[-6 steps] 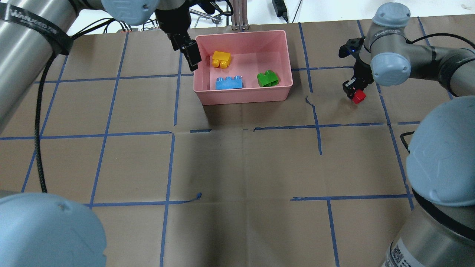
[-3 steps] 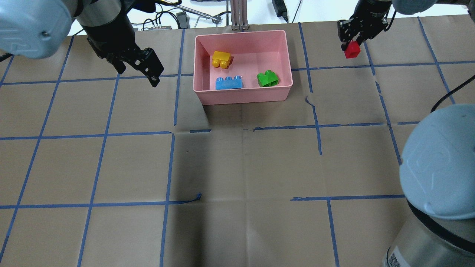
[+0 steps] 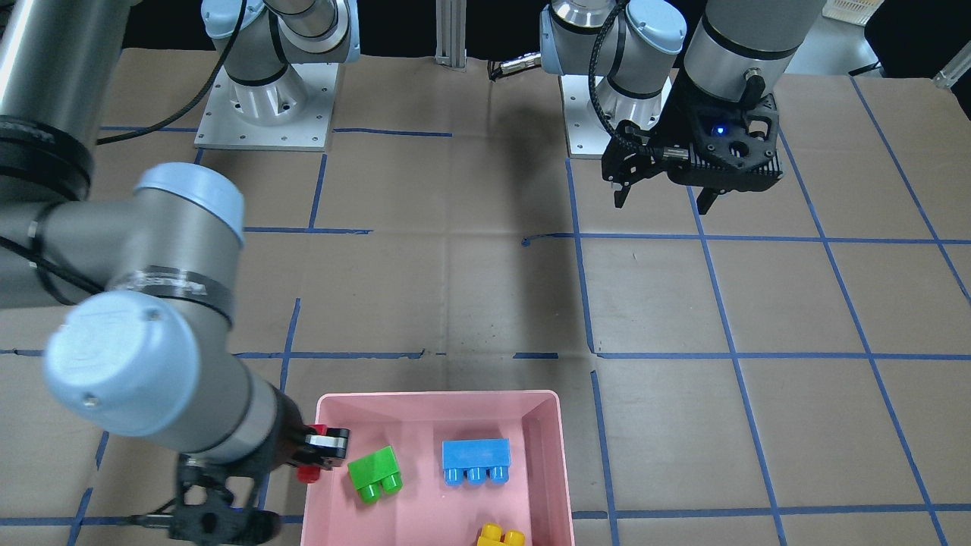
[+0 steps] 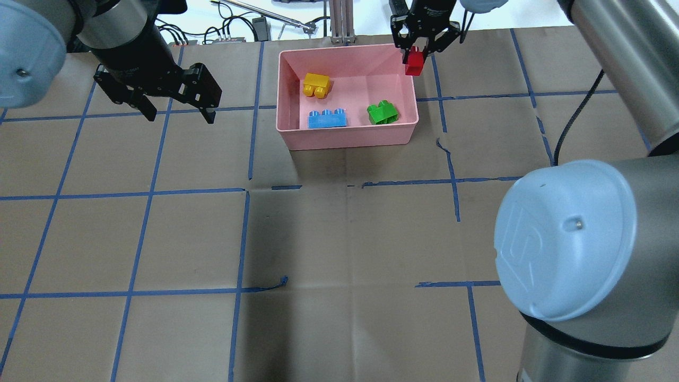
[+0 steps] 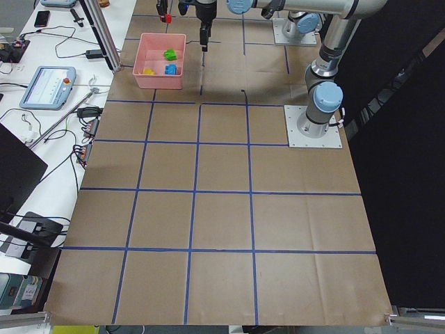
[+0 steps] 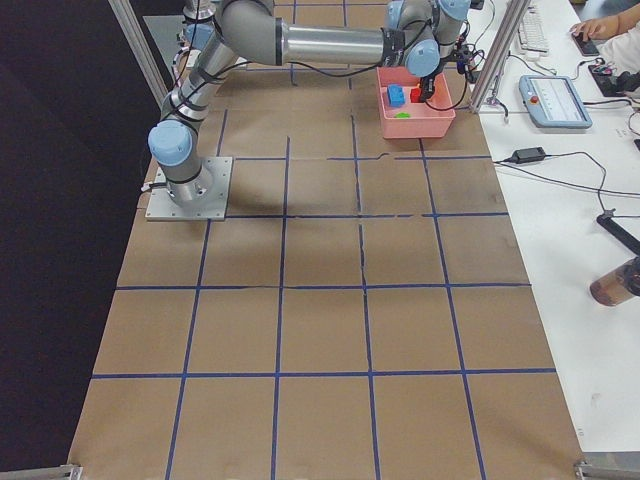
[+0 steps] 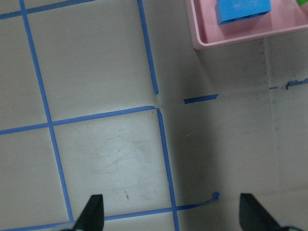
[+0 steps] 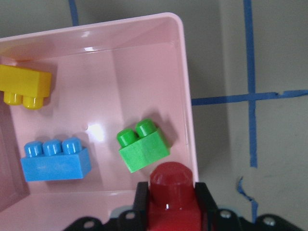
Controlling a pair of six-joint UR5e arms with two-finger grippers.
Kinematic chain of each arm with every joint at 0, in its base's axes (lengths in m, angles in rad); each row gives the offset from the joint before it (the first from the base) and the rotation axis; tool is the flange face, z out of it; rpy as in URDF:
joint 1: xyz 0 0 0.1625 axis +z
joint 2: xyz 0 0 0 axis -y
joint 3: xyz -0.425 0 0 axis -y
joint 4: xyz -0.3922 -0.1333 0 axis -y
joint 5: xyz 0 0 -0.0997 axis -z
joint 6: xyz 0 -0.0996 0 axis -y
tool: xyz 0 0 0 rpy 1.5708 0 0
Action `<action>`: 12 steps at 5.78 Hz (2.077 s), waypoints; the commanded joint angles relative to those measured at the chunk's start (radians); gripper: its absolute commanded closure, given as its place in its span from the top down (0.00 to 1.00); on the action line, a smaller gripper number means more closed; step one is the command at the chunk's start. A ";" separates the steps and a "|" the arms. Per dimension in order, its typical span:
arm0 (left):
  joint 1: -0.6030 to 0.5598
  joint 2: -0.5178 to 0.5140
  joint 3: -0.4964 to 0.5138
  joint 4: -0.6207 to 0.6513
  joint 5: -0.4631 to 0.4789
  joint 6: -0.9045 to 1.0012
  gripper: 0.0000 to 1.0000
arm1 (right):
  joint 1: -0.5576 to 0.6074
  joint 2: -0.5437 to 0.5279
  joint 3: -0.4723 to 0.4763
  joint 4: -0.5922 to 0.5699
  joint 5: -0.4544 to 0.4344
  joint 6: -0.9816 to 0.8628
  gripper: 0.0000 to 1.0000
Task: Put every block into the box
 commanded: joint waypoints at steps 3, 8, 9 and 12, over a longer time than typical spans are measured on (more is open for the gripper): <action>0.000 0.014 -0.012 0.004 0.001 -0.032 0.99 | 0.035 0.104 0.009 -0.074 -0.004 0.037 0.99; 0.000 0.016 -0.012 0.004 0.002 -0.032 0.99 | -0.004 -0.139 0.040 0.198 -0.102 -0.050 1.00; 0.000 0.017 -0.012 0.004 0.004 -0.032 0.99 | -0.062 -0.240 0.107 0.255 -0.100 -0.154 0.99; 0.000 0.019 -0.012 0.004 0.004 -0.032 0.99 | -0.103 -0.581 0.463 0.260 -0.104 -0.190 0.99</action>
